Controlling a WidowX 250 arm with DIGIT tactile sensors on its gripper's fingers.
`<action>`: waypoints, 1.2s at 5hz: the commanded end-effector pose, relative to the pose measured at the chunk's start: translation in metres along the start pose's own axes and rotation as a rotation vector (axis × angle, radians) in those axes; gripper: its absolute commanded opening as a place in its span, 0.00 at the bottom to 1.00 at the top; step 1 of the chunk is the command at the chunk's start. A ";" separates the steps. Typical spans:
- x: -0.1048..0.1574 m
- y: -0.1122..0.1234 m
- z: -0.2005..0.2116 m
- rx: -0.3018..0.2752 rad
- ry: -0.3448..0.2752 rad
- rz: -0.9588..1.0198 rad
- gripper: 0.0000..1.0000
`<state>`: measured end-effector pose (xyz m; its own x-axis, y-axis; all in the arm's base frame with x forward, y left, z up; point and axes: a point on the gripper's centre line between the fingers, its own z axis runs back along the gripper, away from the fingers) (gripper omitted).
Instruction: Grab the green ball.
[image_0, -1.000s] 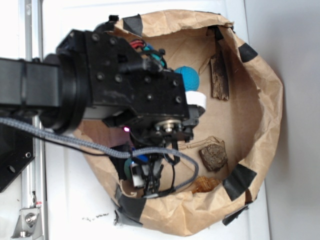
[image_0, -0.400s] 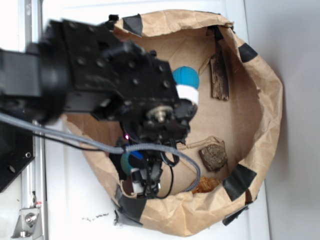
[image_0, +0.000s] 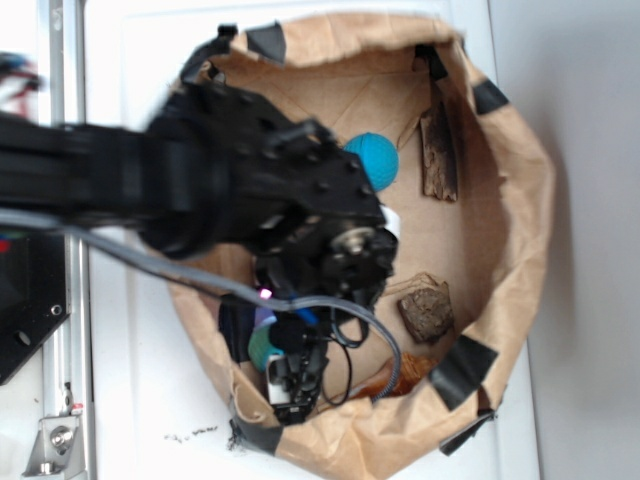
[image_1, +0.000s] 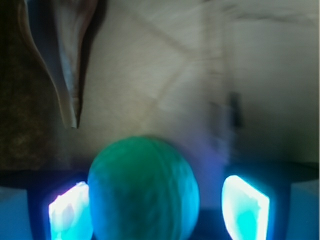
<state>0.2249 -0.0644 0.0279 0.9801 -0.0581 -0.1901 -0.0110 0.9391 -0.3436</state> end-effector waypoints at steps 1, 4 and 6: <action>0.004 0.010 -0.005 0.045 0.020 -0.031 1.00; 0.002 0.023 -0.012 0.081 -0.023 0.052 0.00; 0.000 0.024 -0.007 0.068 -0.033 0.065 0.00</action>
<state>0.2257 -0.0533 0.0151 0.9823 -0.0032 -0.1874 -0.0489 0.9608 -0.2727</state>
